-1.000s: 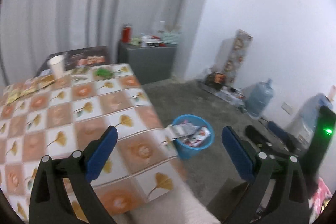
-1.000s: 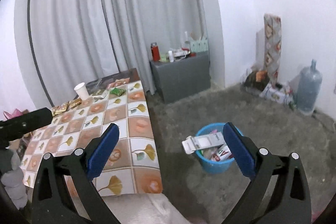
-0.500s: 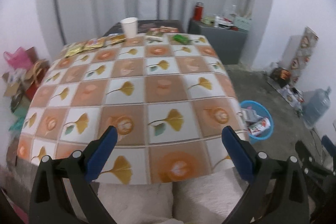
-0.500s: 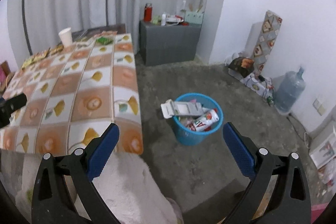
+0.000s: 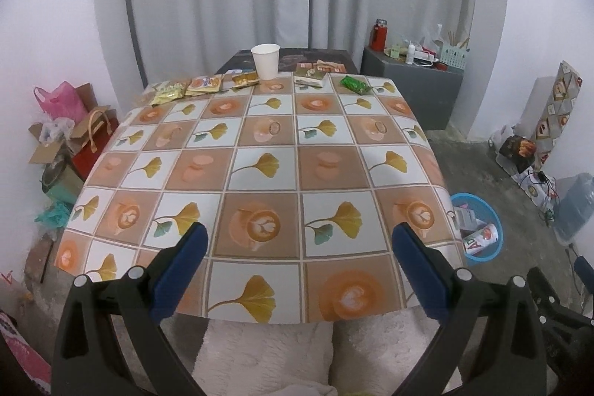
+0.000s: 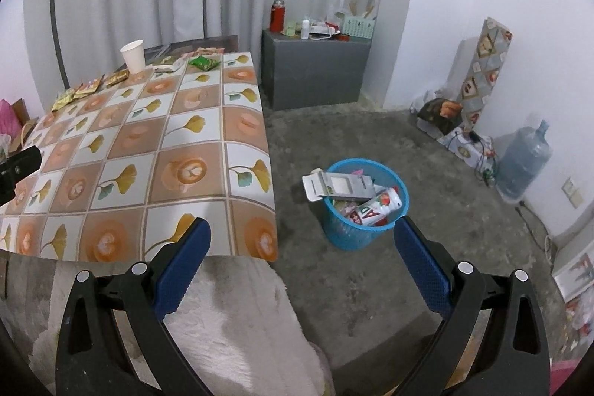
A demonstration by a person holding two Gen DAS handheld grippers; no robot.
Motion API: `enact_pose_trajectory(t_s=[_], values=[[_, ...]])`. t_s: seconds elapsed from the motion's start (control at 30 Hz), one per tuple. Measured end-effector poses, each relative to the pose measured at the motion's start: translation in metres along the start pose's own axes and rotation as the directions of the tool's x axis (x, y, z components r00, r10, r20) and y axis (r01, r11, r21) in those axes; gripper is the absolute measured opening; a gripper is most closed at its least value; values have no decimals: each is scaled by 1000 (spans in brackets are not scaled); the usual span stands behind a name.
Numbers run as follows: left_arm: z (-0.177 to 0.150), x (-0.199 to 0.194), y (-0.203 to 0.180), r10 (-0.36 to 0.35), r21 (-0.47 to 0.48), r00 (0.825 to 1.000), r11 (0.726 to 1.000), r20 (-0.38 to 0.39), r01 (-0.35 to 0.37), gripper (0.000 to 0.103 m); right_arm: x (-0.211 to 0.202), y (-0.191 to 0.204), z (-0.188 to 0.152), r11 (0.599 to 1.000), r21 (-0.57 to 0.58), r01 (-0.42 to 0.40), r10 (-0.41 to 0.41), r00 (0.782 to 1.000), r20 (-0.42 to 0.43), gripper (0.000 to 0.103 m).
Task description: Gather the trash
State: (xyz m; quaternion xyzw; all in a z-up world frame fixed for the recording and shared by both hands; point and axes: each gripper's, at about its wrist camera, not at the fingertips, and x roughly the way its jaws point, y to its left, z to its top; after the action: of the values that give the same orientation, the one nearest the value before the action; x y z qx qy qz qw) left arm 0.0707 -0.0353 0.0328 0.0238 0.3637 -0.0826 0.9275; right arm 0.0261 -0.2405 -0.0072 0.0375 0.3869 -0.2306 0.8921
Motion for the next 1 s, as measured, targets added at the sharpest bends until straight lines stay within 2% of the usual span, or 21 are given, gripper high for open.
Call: enact_pose_trajectory(t_s=[1.0], values=[[2,0,-1,-16,19,1000,1000,-10,16,97,-5,-6,4,1000,0,5,-5,1000,12,95]])
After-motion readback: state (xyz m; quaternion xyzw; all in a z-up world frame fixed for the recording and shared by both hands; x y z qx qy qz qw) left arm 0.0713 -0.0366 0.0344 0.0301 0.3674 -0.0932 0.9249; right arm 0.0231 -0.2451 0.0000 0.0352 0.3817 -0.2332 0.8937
